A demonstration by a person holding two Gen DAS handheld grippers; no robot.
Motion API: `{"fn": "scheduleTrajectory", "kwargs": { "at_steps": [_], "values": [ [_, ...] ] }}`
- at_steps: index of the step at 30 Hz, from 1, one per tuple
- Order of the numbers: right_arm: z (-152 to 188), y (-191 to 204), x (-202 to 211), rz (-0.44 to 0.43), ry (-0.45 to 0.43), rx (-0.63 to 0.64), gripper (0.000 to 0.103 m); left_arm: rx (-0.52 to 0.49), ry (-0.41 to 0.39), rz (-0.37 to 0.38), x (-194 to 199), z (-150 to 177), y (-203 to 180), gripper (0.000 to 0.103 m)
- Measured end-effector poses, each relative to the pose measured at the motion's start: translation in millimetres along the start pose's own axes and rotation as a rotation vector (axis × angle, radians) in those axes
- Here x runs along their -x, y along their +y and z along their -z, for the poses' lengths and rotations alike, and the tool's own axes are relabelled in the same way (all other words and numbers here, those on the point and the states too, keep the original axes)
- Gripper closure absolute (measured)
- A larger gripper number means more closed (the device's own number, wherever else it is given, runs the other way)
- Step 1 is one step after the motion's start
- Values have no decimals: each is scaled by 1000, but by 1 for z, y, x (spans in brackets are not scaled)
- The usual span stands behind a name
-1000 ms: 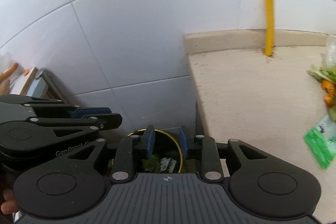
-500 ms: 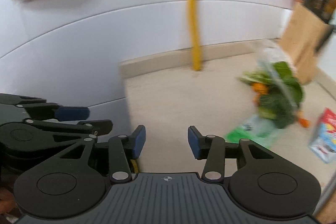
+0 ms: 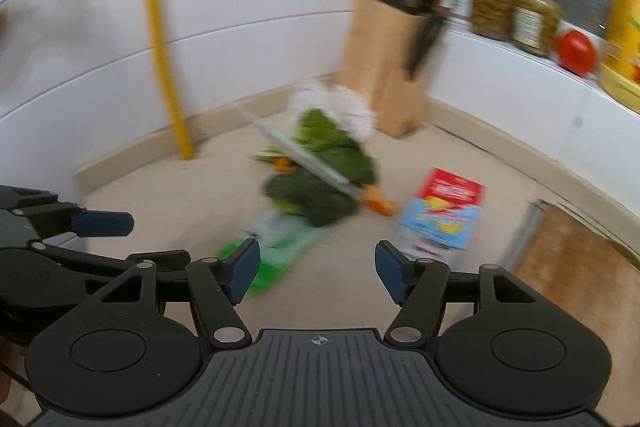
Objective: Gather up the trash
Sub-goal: 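Raise both open tools from the bin back over the counter, then move both tools toward the bok choy and plastic bag pile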
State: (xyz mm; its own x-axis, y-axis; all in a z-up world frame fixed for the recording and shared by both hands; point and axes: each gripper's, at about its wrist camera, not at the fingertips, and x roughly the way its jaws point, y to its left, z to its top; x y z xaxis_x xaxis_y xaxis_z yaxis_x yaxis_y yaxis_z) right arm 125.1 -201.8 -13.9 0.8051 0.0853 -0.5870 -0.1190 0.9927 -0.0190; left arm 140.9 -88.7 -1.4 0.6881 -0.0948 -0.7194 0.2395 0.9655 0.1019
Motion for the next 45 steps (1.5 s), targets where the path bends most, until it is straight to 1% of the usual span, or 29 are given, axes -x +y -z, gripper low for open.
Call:
{"fn": "scheduleTrajectory", "kwargs": {
  "at_steps": [3,7,15,22,29,33,45],
  "values": [
    [4,-21,2,41,7,-33,31,-31,11,29,-11,-7,-17,51],
    [8,-44,3,77,20,-63,31,-62,20,41,-20,-15,-35,51],
    [6,-71,-10,107,43,-71,30,-76,25,50,-34,-29,-49,51],
    [0,-81,-24,133,75,-73,28,-68,44,54,-47,-37,-49,51],
    [-4,-85,-40,131,111,-72,27,-42,58,61,-55,-40,-41,51],
    [-6,-84,-42,126,109,-60,27,-32,57,62,-57,-41,-39,51],
    [-9,-89,-54,197,125,-96,27,-12,59,67,-63,-45,-36,51]
  ]
}}
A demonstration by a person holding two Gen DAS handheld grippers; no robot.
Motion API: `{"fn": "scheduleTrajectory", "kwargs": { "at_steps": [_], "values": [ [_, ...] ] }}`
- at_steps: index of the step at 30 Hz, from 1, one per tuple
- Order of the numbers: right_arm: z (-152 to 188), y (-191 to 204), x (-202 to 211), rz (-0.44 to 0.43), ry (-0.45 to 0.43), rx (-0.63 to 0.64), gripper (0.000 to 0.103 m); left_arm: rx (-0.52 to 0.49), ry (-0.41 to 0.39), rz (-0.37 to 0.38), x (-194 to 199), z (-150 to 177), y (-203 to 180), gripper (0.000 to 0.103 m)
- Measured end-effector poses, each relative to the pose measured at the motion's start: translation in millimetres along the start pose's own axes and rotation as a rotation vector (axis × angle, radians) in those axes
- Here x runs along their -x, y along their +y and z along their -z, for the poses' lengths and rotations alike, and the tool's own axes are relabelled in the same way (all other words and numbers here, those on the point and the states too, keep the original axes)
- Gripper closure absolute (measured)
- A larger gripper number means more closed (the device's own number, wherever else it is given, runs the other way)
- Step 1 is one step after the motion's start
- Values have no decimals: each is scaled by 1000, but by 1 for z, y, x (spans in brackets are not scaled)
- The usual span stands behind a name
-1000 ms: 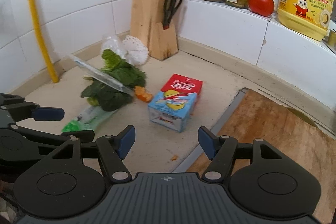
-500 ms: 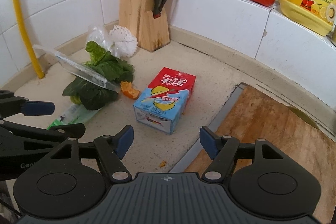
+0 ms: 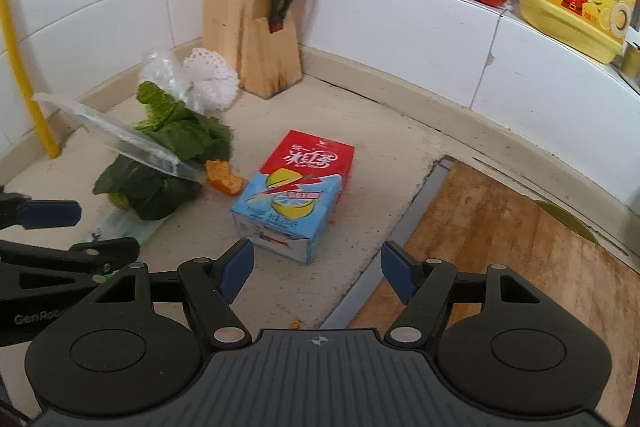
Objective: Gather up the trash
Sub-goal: 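Move both tools toward the bok choy and plastic bag pile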
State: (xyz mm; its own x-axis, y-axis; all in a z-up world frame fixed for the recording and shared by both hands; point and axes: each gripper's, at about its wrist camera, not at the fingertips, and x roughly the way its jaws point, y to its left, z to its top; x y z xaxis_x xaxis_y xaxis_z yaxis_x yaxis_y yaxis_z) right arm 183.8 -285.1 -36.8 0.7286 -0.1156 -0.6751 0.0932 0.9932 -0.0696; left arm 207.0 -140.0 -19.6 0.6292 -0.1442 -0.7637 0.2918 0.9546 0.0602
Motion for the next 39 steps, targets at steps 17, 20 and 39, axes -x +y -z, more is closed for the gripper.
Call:
{"fn": "scheduleTrajectory", "kwargs": {
  "at_steps": [17,20,39],
  "values": [
    [-3,-12,-12,21,11,21,23,86,-18,-66,-3,-3,50,51],
    [-6,-11,-19,13,11,38,22,95,-32,-65,-3,-4,57,51],
    [-53,-9,-59,-54,14,-45,17,258,-82,-6,-3,-29,109,51]
  ]
}}
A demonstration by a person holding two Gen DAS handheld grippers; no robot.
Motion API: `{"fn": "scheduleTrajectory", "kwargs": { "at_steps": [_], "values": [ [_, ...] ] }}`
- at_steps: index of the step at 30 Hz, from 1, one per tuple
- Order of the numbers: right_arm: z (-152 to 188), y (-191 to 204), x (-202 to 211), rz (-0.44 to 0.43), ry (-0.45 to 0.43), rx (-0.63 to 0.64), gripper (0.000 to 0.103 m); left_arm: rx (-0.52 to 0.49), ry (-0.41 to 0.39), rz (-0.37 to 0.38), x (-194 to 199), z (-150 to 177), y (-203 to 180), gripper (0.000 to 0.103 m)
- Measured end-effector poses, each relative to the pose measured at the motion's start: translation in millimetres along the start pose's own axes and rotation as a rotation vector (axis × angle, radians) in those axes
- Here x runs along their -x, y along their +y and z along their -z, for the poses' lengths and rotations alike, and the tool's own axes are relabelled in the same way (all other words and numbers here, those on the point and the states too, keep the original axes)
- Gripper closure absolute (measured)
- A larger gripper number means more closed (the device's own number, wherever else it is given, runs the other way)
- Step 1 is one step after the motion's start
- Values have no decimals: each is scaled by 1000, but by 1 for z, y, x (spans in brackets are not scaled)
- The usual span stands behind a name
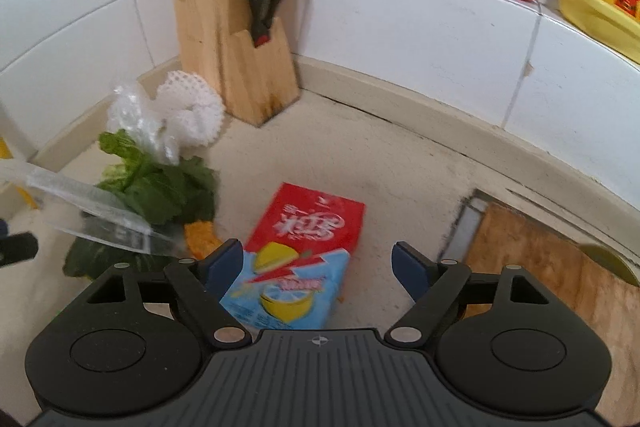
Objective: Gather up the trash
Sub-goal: 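Move both tools toward the bok choy and plastic bag pile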
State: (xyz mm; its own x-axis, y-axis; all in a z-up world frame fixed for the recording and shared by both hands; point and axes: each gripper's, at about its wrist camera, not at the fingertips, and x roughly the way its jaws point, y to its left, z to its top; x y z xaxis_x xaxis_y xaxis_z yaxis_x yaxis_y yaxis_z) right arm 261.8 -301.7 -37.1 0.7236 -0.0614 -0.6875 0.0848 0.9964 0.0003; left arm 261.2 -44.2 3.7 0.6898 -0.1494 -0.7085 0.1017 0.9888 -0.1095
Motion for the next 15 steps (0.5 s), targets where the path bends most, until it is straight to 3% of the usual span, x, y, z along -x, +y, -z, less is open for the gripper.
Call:
{"fn": "scheduleTrajectory", "kwargs": {
  "at_steps": [8,12,15],
  "values": [
    [-4,6,4,-27,-38,25,17,26,-34,20,-2,-21,4,51],
    [-3,11,5,-44,-54,53,17,24,3,45,-22,-32,0,50],
    [-2,15,4,-51,-51,63,17,61,-1,62,-35,-34,2,60]
  ]
}}
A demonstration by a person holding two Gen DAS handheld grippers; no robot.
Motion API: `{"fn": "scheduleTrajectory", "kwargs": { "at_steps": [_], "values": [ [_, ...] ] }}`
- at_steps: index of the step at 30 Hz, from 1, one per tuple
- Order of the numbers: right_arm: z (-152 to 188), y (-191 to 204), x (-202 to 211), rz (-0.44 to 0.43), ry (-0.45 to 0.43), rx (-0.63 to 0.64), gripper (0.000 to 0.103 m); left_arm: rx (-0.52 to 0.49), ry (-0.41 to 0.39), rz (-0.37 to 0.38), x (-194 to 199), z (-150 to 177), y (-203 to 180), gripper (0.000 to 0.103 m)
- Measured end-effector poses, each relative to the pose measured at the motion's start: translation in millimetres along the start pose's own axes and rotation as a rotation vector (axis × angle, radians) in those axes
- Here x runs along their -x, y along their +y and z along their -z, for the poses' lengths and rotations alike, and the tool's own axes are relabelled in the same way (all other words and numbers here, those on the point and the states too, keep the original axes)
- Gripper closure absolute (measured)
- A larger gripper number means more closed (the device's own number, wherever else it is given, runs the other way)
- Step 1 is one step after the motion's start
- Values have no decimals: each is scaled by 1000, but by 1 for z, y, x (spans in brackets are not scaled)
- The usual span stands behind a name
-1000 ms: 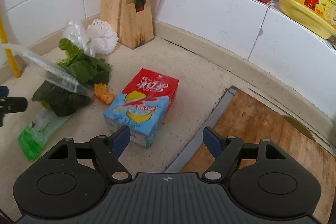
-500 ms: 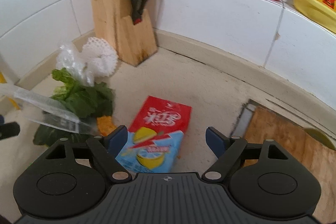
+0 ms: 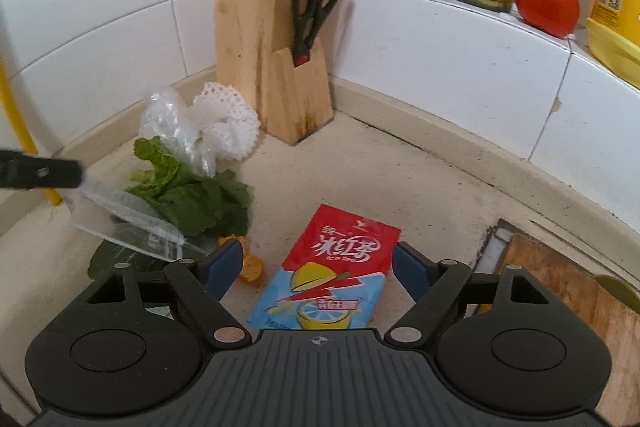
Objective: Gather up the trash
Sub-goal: 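Move both tools toward the bok choy and plastic bag pile, then grasp the clear plastic bag with the left tool while the right grasps bok choy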
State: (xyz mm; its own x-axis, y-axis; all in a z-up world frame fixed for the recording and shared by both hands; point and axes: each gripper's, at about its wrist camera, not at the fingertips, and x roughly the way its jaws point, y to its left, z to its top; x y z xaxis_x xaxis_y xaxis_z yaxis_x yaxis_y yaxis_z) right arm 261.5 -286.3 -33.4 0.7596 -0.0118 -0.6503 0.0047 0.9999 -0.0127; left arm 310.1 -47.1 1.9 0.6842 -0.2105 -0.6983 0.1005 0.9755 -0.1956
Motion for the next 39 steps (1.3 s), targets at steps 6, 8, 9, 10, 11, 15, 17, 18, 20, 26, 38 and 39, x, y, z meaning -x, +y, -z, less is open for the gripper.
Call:
{"fn": "scheduleTrajectory", "kwargs": {
  "at_steps": [6,8,9,10,11,15,17,18,20,26,38,39],
  "values": [
    [7,7,2,-26,4,34,37,8,32,68,6,10,8,101],
    [10,9,2,-44,10,45,48,0,33,94,13,17,9,103],
    [11,11,3,-53,13,49,55,-3,31,106,18,20,10,103],
    [12,12,3,-62,15,51,58,-11,27,113,25,25,11,103],
    [13,13,3,-73,18,58,60,-18,27,120,32,29,12,103],
    [18,26,13,-92,-3,134,60,-52,12,181,72,50,17,103],
    [20,30,17,-99,-11,166,58,-78,26,208,86,60,21,103],
    [20,31,19,-102,-15,169,53,-94,38,218,92,66,23,103],
    [22,32,22,-106,-11,171,46,-134,57,216,96,76,25,93],
    [32,34,27,-111,-11,191,34,-61,96,248,75,92,39,51],
    [36,43,24,-125,0,219,25,52,113,300,39,104,28,103],
    [34,43,24,-124,-7,211,20,40,99,290,44,105,28,103]
  ]
}}
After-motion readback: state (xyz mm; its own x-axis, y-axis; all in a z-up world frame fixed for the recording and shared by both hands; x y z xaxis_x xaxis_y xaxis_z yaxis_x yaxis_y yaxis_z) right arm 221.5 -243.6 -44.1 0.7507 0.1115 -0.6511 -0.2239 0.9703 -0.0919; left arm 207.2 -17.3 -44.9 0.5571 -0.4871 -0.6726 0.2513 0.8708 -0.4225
